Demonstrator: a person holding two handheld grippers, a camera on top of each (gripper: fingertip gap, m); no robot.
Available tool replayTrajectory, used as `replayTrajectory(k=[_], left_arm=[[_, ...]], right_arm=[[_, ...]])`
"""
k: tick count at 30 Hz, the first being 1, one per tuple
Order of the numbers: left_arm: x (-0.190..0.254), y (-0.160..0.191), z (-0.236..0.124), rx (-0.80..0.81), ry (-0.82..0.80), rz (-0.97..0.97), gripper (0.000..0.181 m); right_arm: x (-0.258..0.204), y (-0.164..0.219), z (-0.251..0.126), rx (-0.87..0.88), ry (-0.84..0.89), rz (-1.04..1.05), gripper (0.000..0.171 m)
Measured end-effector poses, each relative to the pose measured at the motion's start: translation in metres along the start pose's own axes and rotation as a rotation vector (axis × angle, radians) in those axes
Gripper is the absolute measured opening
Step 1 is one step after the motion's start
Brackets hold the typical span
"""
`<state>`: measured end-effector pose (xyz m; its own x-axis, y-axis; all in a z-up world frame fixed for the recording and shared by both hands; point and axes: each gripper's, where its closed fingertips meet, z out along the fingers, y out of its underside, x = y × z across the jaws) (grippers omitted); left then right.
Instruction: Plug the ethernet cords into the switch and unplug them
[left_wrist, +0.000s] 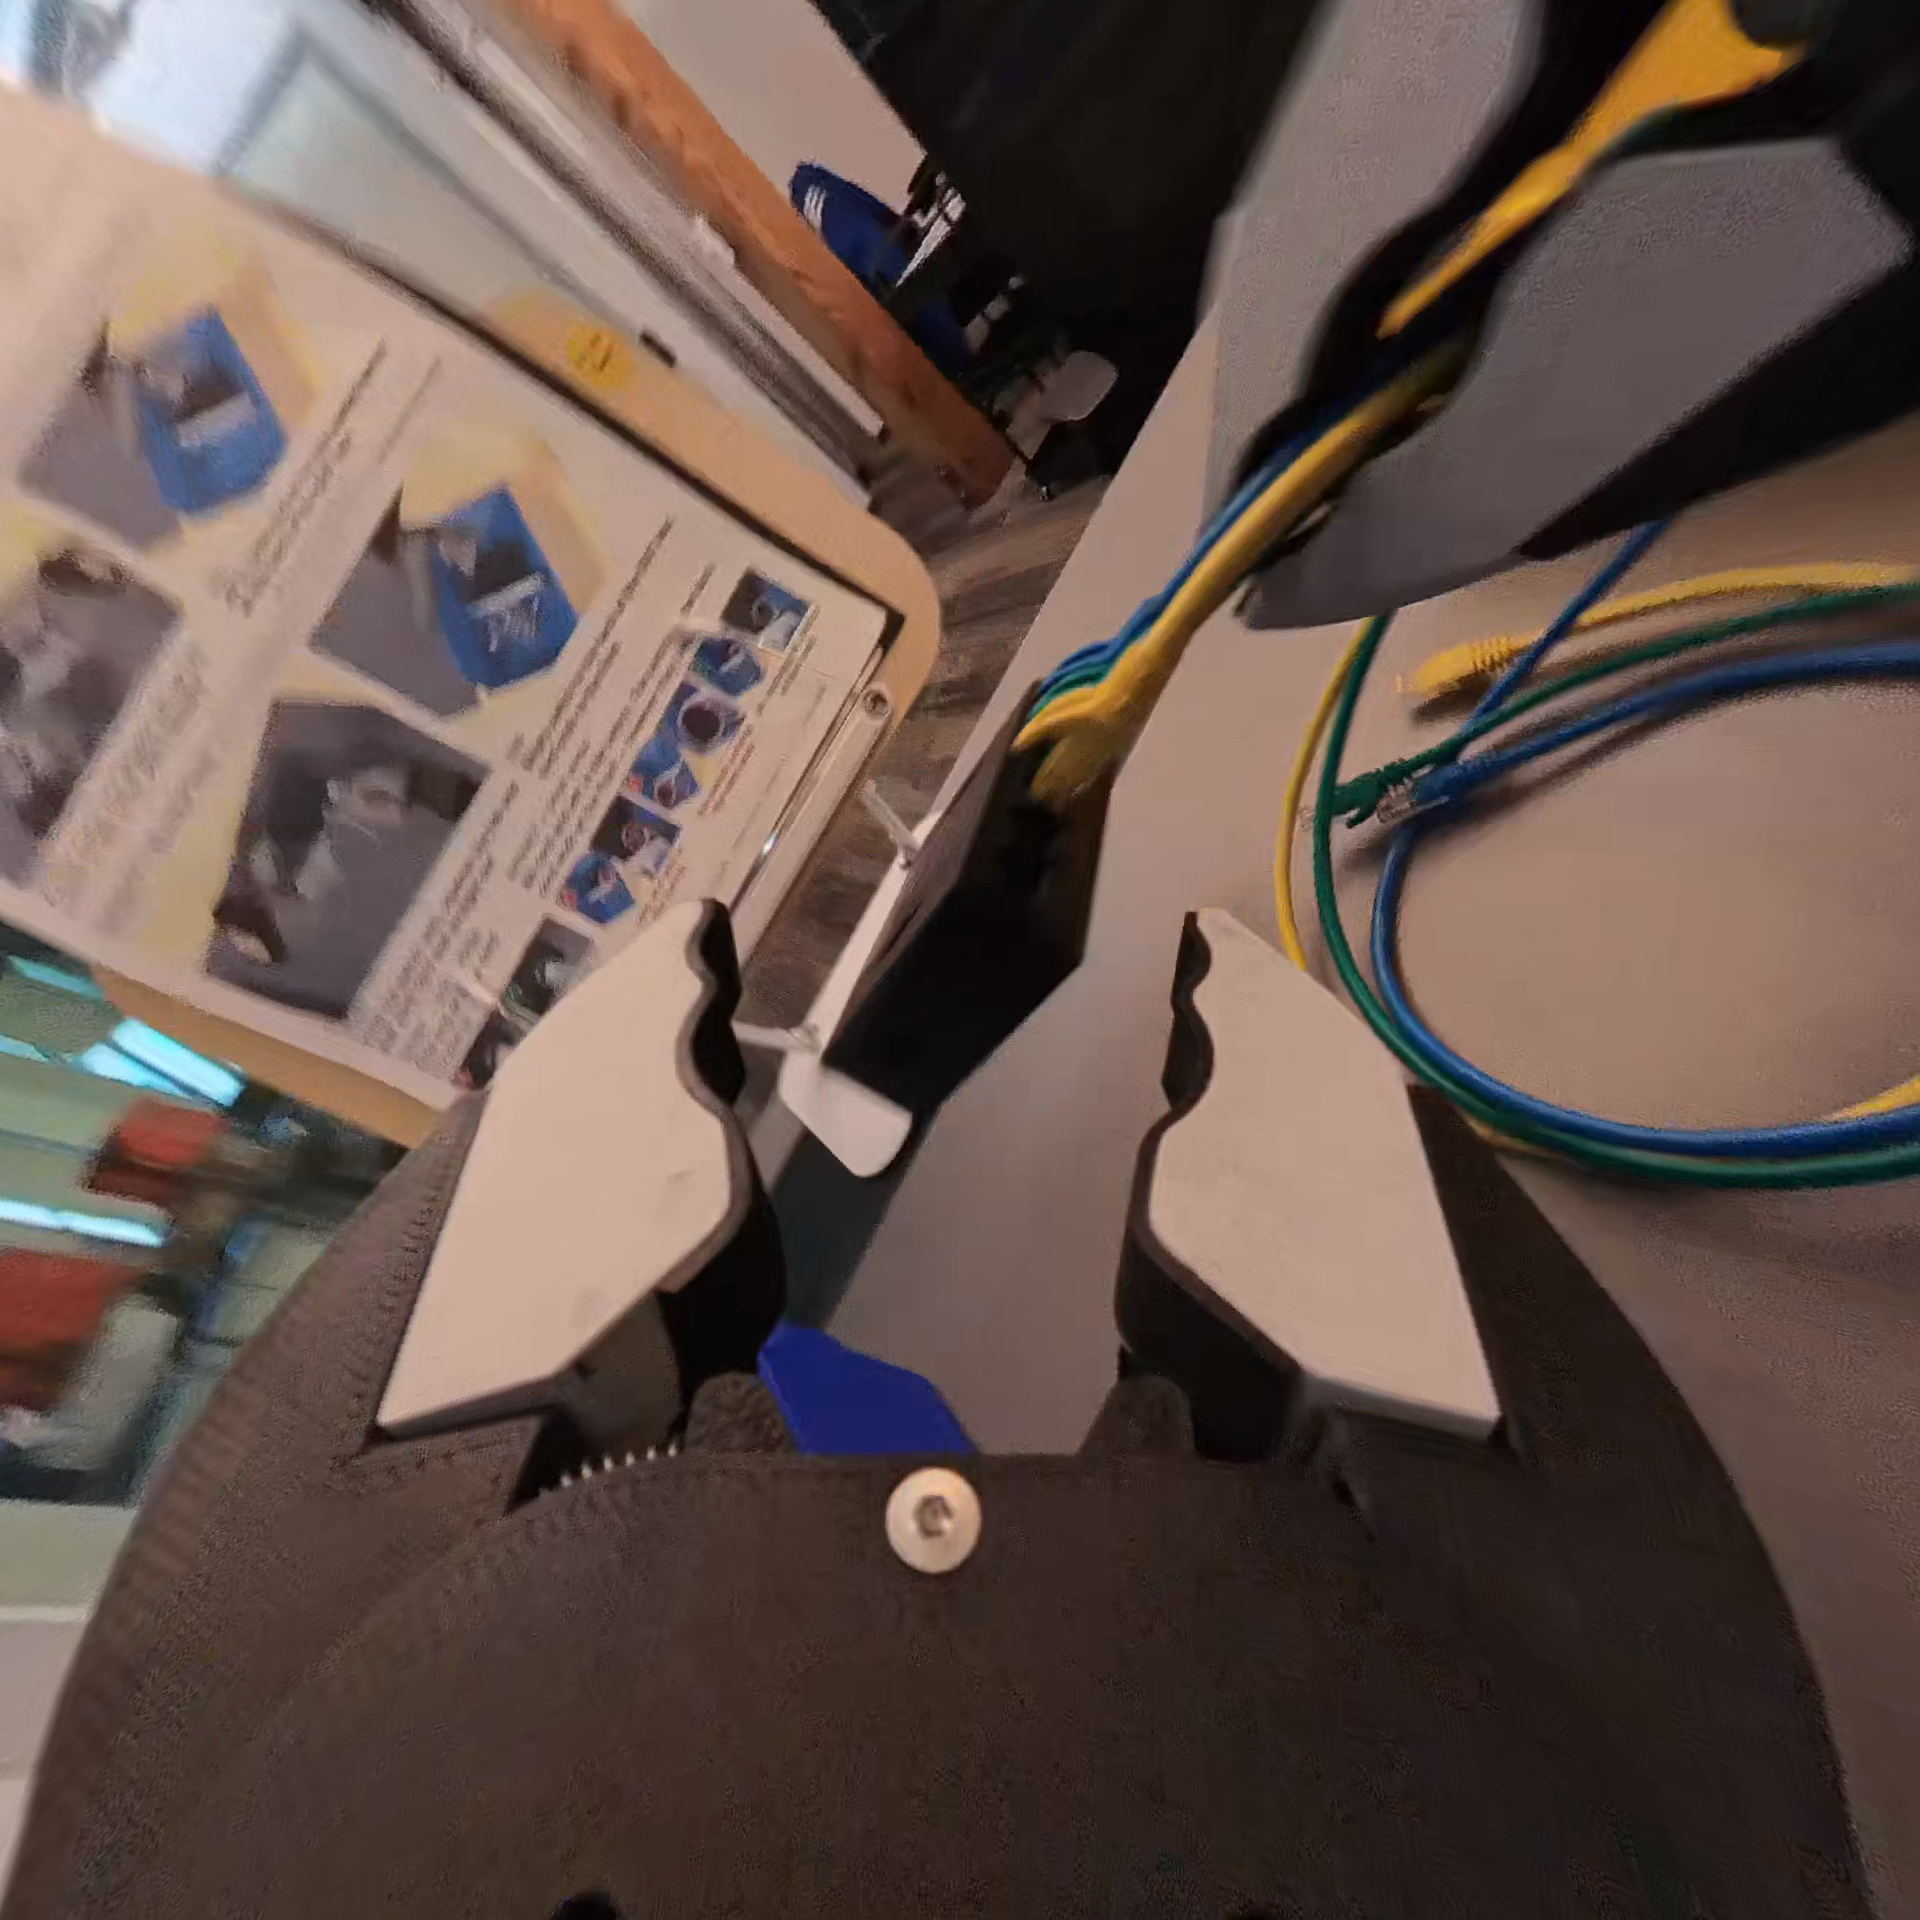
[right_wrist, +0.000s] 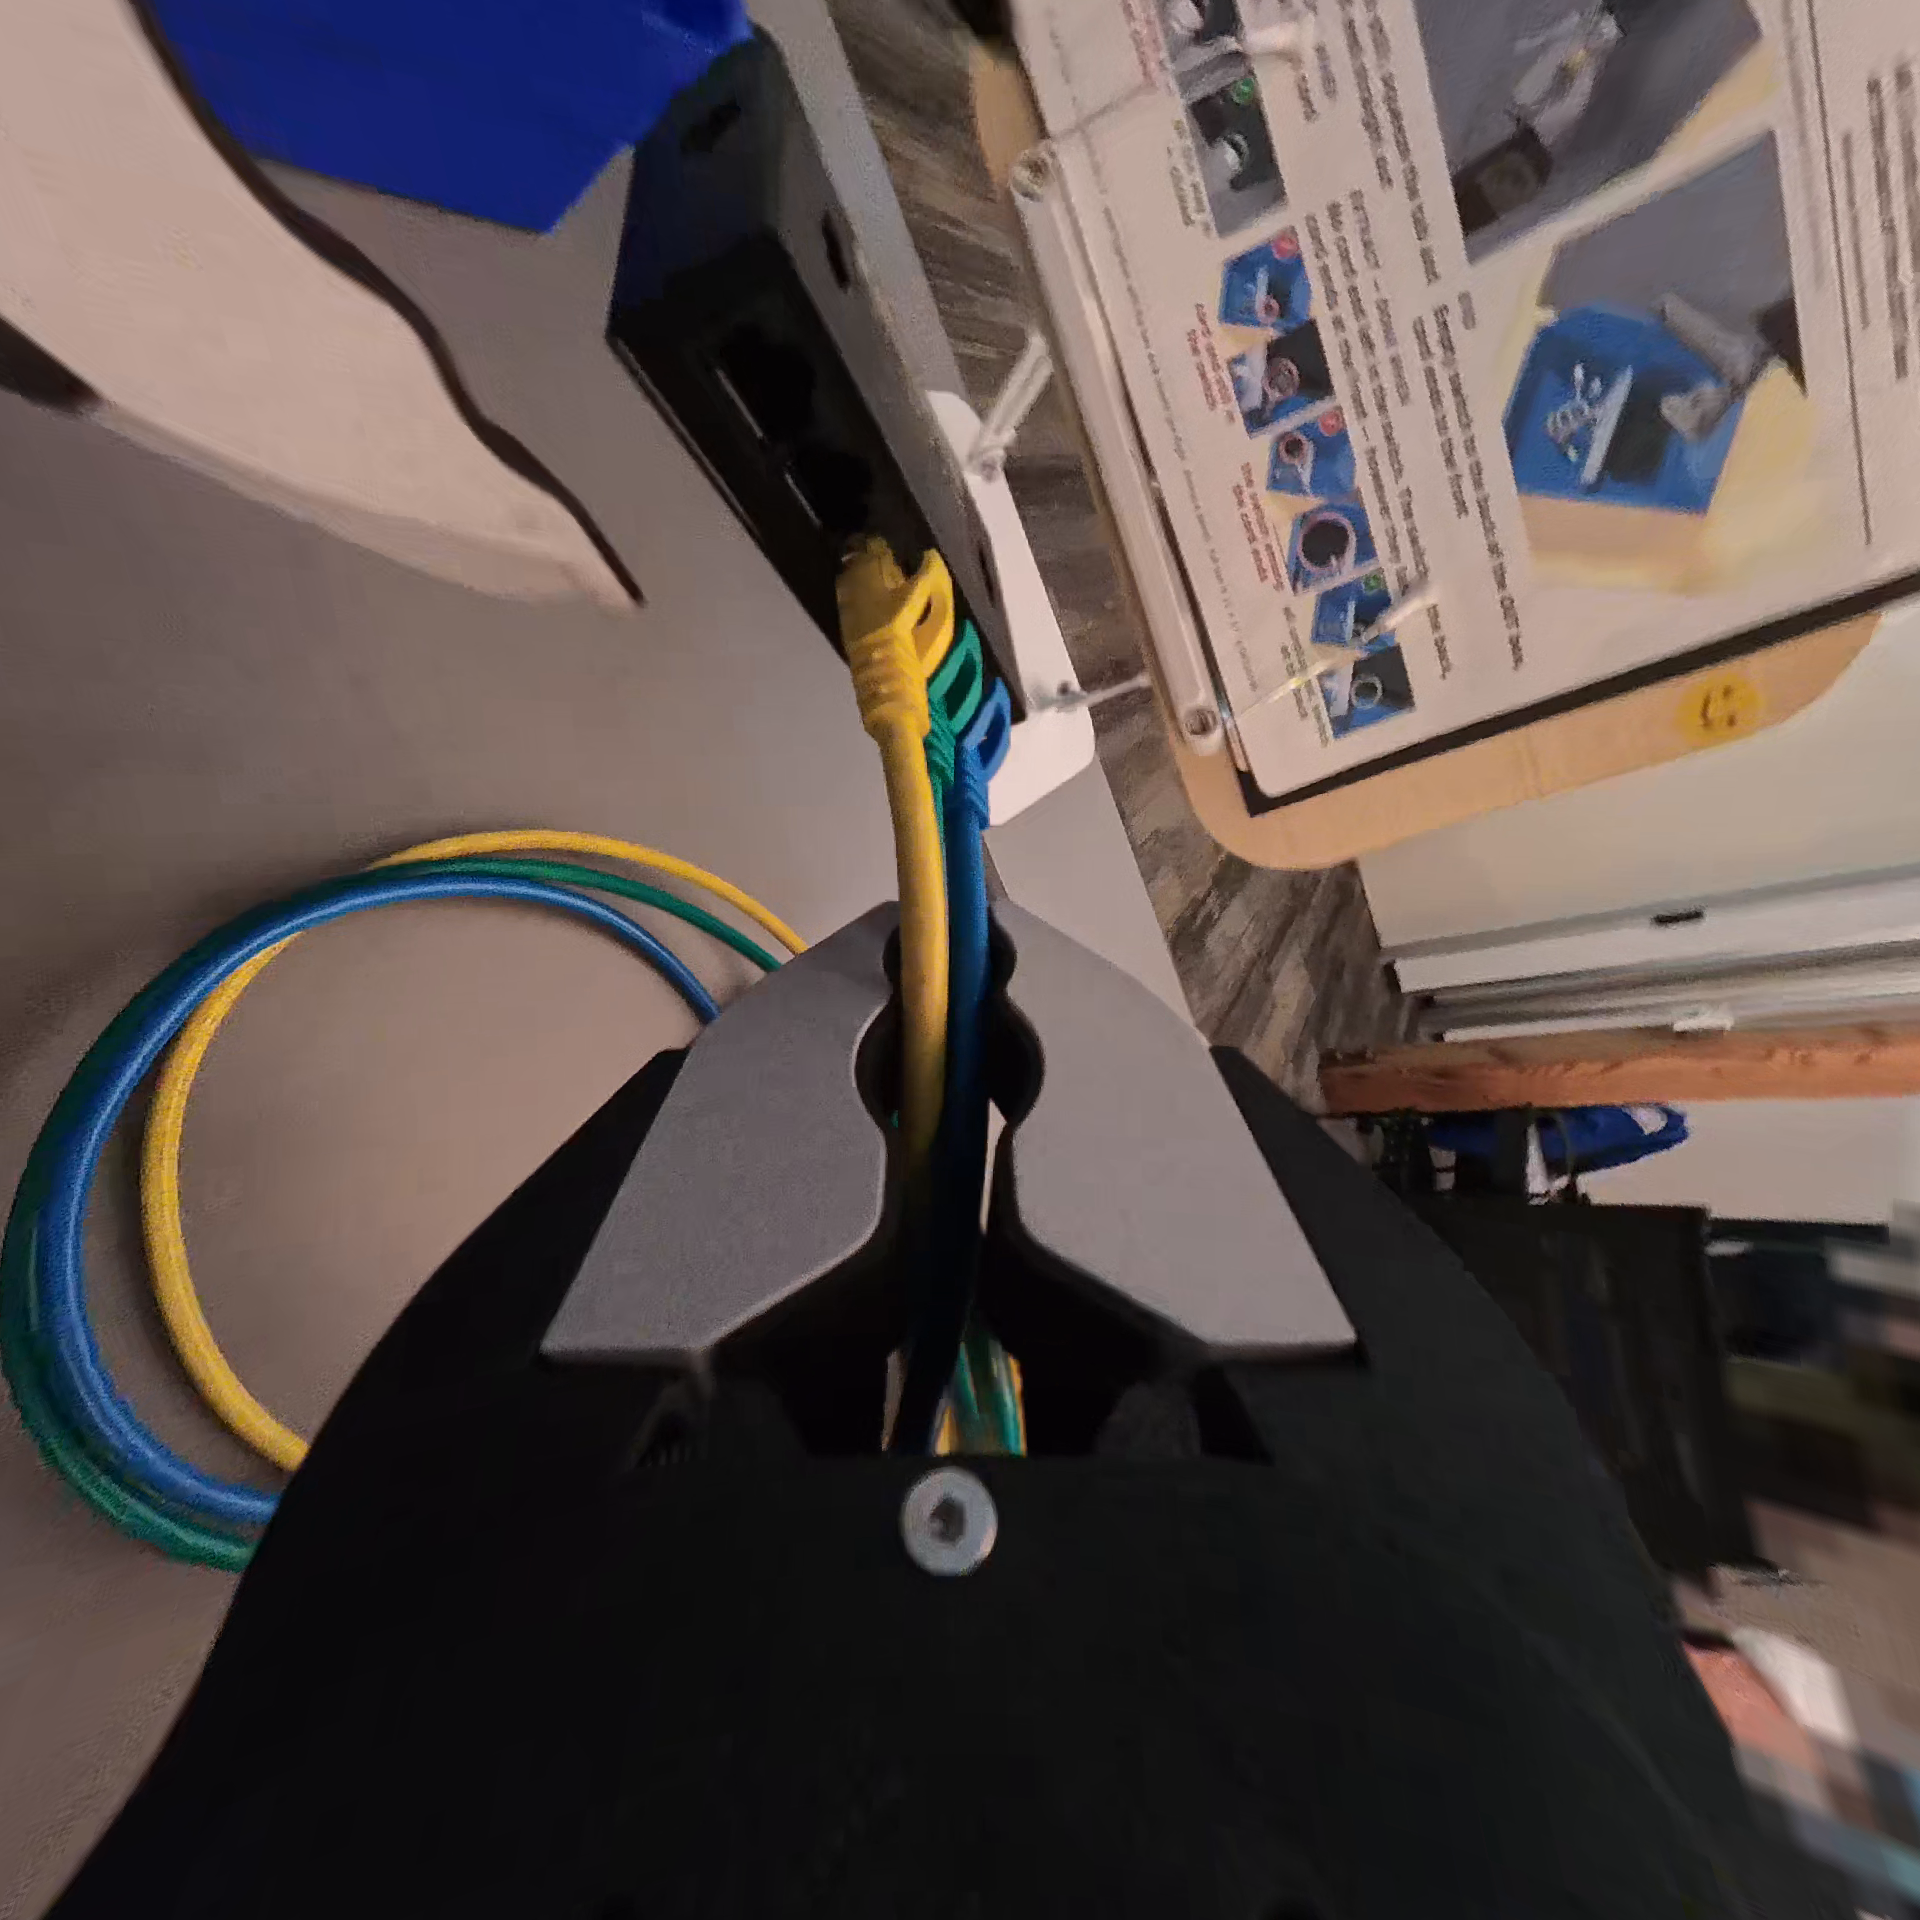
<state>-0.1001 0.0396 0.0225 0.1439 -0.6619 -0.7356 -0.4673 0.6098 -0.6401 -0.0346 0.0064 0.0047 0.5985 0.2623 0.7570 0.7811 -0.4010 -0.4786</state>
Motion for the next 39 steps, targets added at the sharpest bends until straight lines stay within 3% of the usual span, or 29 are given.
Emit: replayTrajectory(k=[5,9,14,17,21,29,39], left_arm=[[0.01,0.011,0.009,-0.011,-0.005,0.153,0.069],[0.019,0.014,0.003,0.011,0.01,0.268,0.033],[0.01,0.007,-0.01,-0.017,-0.047,0.37,0.03],[-0.002,-0.005,-0.023,-0.007,-0.092,0.384,0.03],[-0.006,-0.022,-0.034,0.022,-0.131,0.399,0.03],[0.017,-0.047,-0.04,0.031,-0.122,0.482,0.03],[0.03,-0.054,-0.039,0.046,-0.109,0.511,0.029]], right_arm=[[-0.016,-0.012,-0.007,0.014,-0.02,-0.09,0.011],[-0.019,-0.022,-0.013,0.042,0.019,-0.165,0.011],[-0.02,-0.031,-0.022,0.133,0.025,-0.235,0.017],[-0.014,-0.045,-0.045,0.297,0.044,-0.311,0.03],[-0.017,-0.083,-0.114,0.765,0.062,-0.378,0.028],[-0.027,-0.069,-0.085,0.532,0.079,-0.53,0.034],[-0.029,-0.068,-0.085,0.529,0.083,-0.553,0.021]])
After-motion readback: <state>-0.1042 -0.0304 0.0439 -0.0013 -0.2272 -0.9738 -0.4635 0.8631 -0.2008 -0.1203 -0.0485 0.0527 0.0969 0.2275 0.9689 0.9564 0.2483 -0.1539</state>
